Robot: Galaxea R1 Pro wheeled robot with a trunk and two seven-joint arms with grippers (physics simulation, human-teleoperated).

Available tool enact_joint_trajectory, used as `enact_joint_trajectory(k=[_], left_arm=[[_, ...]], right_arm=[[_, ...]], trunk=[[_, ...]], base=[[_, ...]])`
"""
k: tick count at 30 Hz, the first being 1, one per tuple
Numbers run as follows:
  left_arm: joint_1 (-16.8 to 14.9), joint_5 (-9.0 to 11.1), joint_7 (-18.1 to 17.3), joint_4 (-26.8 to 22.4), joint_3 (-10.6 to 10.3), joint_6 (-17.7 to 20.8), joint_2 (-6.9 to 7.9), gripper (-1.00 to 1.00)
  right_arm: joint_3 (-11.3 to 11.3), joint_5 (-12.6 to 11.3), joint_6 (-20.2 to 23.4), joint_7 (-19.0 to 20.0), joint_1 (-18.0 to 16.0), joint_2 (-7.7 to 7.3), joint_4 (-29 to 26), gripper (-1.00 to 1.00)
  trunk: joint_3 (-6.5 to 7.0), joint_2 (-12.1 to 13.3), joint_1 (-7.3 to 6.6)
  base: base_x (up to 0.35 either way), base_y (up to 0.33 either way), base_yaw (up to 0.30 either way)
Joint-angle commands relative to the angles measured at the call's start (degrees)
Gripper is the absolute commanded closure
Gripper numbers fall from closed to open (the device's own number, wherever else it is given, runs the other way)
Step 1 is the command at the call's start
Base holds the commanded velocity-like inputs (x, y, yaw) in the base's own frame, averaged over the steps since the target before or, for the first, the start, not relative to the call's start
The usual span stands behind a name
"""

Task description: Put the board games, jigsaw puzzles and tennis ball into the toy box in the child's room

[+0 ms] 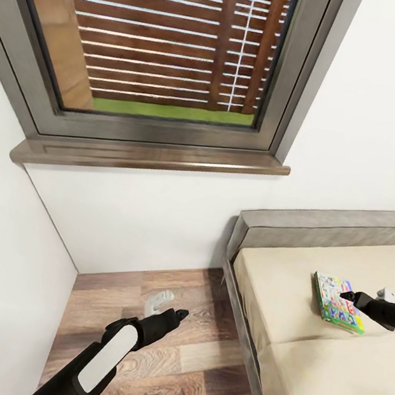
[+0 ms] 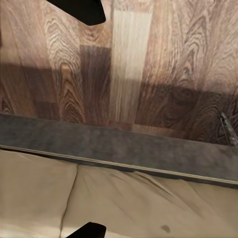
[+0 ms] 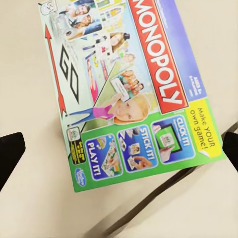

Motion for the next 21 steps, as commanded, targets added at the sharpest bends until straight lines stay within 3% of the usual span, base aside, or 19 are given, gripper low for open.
enact_joint_trajectory(k=[1,21], left_arm=[[0.0,0.6,0.5,-0.1,0.0,0.0,0.03,-1.0],[0.0,0.6,0.5,-0.1,0.0,-0.1,0.36,-1.0]], right_arm=[[-0.2,-0.2,0.3,0.1,-0.1,0.02,0.0,-1.0],[-0.2,-0.2,-0.4,0.4,-1.2,0.27,-0.1,-1.0]], trunk=[[-0.14,0.0,-0.01],[-2.0,0.0,-0.01]], base=[[0.0,0.0,0.0],[0.0,0.0,0.0]])
